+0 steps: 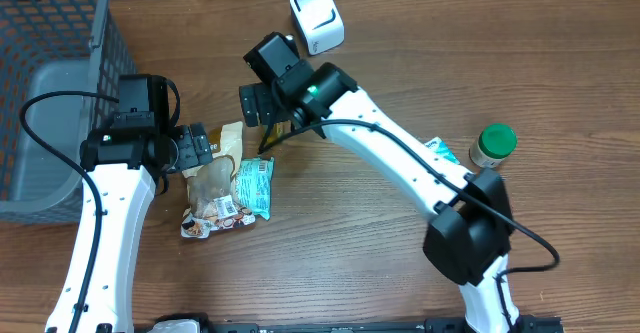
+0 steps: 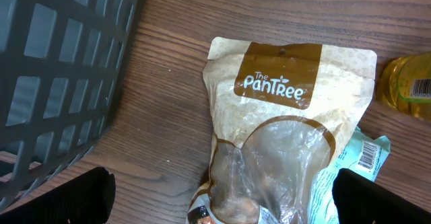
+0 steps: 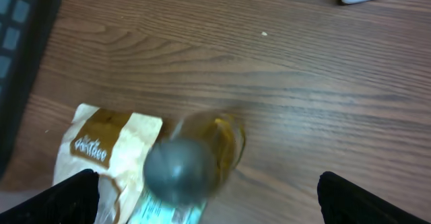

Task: Scan the item barcode
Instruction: 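Grasp the yellow oil bottle with the right gripper and lift it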

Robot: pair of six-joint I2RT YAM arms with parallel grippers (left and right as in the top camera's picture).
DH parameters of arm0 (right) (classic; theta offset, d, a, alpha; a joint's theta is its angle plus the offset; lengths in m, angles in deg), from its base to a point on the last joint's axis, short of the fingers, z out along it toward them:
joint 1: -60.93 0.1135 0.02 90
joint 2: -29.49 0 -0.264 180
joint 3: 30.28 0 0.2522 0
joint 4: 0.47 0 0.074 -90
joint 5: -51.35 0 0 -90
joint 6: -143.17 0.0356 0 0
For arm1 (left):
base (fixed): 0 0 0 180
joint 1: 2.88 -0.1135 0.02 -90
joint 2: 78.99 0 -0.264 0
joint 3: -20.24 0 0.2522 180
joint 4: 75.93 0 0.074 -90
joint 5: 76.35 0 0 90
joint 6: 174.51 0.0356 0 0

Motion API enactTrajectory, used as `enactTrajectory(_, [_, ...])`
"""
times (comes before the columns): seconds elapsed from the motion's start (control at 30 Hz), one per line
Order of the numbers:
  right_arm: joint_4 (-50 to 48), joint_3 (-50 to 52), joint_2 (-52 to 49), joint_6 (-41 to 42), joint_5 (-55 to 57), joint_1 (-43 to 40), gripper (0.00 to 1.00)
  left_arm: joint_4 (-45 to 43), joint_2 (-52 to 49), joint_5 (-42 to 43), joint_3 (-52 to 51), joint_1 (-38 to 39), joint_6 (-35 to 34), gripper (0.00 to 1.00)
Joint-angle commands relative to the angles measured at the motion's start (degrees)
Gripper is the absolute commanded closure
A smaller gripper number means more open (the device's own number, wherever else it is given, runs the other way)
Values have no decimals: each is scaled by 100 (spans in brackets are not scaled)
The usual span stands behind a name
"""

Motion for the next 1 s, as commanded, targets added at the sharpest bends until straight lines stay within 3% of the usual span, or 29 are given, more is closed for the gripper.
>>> enactTrajectory(0.0, [-225,-90,-142,44,109,20,0,7,-9,22,116,28,87,0])
enactTrajectory(0.2, [-343,-85,-326,48,90,24,10,9,-9,22,116,28,87,1])
enactTrajectory(0.4, [-354,-85,-551,46,87,24,11,7,-9,22,116,28,87,0])
enactTrajectory(0.5, [-350,-85,-643,46,90,24,17,7,-9,22,116,28,87,1])
enactTrajectory(0.6, [-372,-92,-616,46,87,24,29,7,-9,22,116,28,85,1])
enactTrajectory(0.77, [-262,-94,-575,44,-17,24,31,7,-9,22,116,28,87,0])
enactTrajectory(0.87, [-192,-94,-575,44,-17,11,47,7,-9,22,116,28,87,1])
enactTrajectory(0.97, [-227,-96,-562,44,-17,13,51,7,-9,22,116,28,87,1])
